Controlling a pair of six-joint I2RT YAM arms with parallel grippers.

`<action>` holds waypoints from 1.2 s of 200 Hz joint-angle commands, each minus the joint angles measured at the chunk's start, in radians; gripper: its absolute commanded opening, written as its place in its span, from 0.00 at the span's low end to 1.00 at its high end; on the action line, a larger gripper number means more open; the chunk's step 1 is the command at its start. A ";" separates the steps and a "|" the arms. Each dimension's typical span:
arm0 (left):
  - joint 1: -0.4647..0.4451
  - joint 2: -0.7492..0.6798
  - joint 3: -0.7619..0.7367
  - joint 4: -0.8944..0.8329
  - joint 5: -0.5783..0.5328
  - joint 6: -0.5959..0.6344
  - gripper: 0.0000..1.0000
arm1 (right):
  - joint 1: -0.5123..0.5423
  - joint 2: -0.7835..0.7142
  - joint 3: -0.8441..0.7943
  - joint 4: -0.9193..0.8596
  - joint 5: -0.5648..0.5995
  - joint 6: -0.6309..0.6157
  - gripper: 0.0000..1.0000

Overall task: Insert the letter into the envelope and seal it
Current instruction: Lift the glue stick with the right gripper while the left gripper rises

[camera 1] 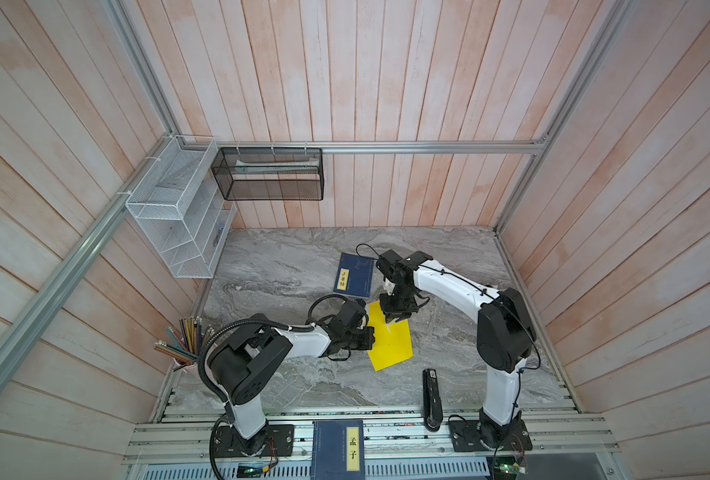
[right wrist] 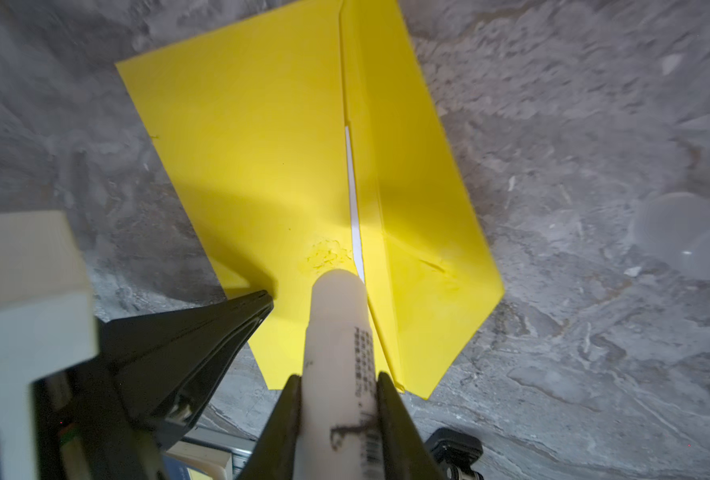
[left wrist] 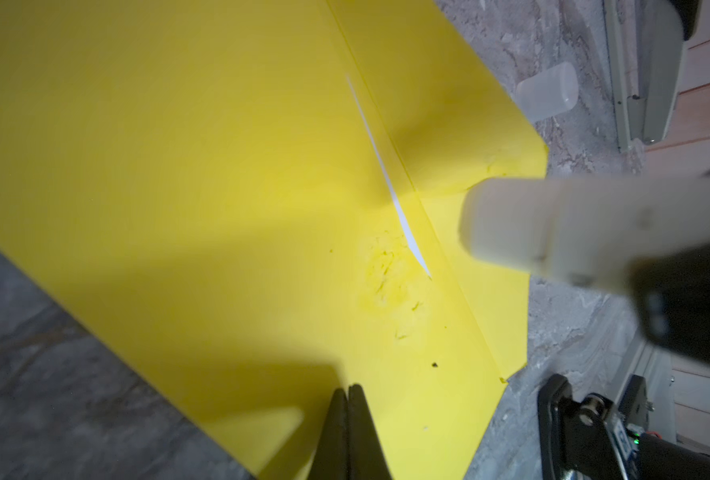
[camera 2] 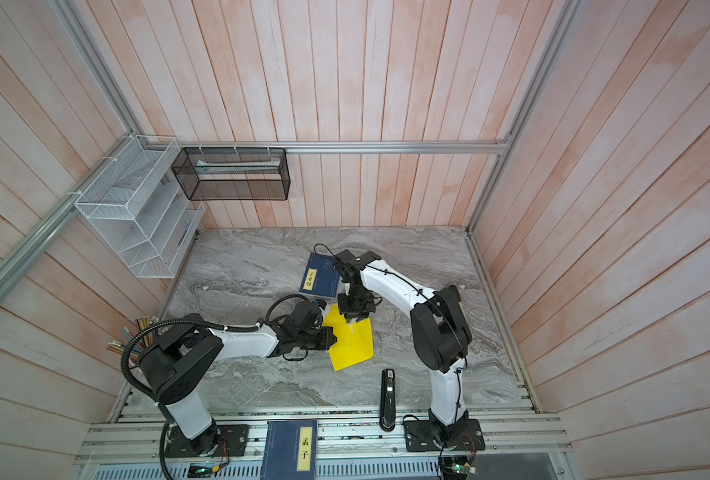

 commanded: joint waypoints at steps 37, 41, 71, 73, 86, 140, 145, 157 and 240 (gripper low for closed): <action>0.003 0.011 -0.002 -0.107 -0.032 0.015 0.00 | -0.076 -0.175 -0.072 0.080 -0.040 0.001 0.00; 0.003 0.007 -0.001 -0.110 -0.032 0.015 0.00 | -0.080 -0.190 -0.079 0.094 -0.048 0.001 0.00; -0.004 -0.023 0.034 -0.147 -0.040 0.026 0.00 | -0.086 -0.302 -0.152 0.245 -0.104 -0.015 0.00; -0.004 -0.026 0.035 -0.147 -0.040 0.026 0.00 | -0.085 -0.311 -0.159 0.257 -0.106 -0.016 0.00; -0.004 -0.052 0.049 -0.154 -0.044 0.026 0.00 | -0.086 -0.364 -0.202 0.329 -0.111 -0.015 0.00; -0.004 -0.174 0.114 -0.166 -0.049 0.025 0.09 | -0.087 -0.615 -0.433 0.647 -0.068 0.005 0.00; -0.004 -0.183 0.119 -0.163 -0.049 0.024 0.10 | -0.085 -0.636 -0.452 0.674 -0.064 0.004 0.00; -0.004 -0.203 0.133 -0.160 -0.048 0.018 0.12 | -0.086 -0.685 -0.501 0.735 -0.052 0.008 0.00; 0.016 -0.438 0.029 0.000 -0.034 -0.081 0.53 | -0.065 -0.956 -0.811 1.149 0.000 -0.057 0.00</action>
